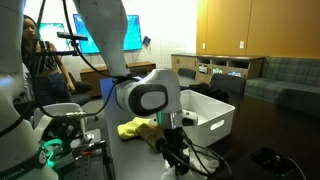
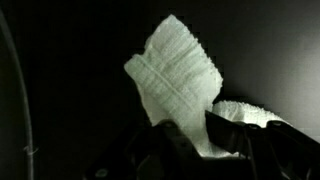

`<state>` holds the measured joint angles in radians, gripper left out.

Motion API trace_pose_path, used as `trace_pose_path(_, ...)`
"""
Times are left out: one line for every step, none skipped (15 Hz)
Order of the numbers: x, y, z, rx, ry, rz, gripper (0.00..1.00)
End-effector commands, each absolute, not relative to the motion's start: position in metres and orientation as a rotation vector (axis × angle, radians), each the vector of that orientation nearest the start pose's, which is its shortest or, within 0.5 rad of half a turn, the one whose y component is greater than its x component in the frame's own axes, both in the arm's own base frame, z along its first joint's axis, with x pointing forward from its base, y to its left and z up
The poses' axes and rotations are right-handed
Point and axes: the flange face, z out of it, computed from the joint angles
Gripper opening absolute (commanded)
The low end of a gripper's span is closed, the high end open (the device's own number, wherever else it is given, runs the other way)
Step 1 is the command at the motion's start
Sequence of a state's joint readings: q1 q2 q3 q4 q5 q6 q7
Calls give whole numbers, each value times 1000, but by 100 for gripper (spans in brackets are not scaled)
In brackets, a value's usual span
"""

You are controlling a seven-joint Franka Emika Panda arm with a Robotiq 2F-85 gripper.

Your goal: The white towel should go in the basket first, followed by the marker in the cup, then the yellow towel in the basket, and the black tape in the cup.

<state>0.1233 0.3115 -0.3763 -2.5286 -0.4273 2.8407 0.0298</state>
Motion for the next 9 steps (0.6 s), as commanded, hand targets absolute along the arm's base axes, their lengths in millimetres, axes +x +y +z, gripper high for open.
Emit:
trace_pose_path(446, -112, 251, -3425, -400, 27, 13)
trace_pose_path(449, -111, 273, -3445, -445, 39, 13)
trace_pose_path(451, -108, 296, -3462, -476, 42, 12)
trace_pose_path(448, -103, 318, -3483, -506, 46, 12)
trace_pose_path(450, -96, 341, -3500, -536, 49, 13)
trace_pose_path(457, -88, 365, -3529, -564, 49, 13)
trace_pose_path(460, -87, 388, -3540, -591, 43, 13)
trace_pose_path(465, -81, 409, -3560, -625, 31, 13)
trace_pose_path(473, -74, 429, -3574, -640, 14, 13)
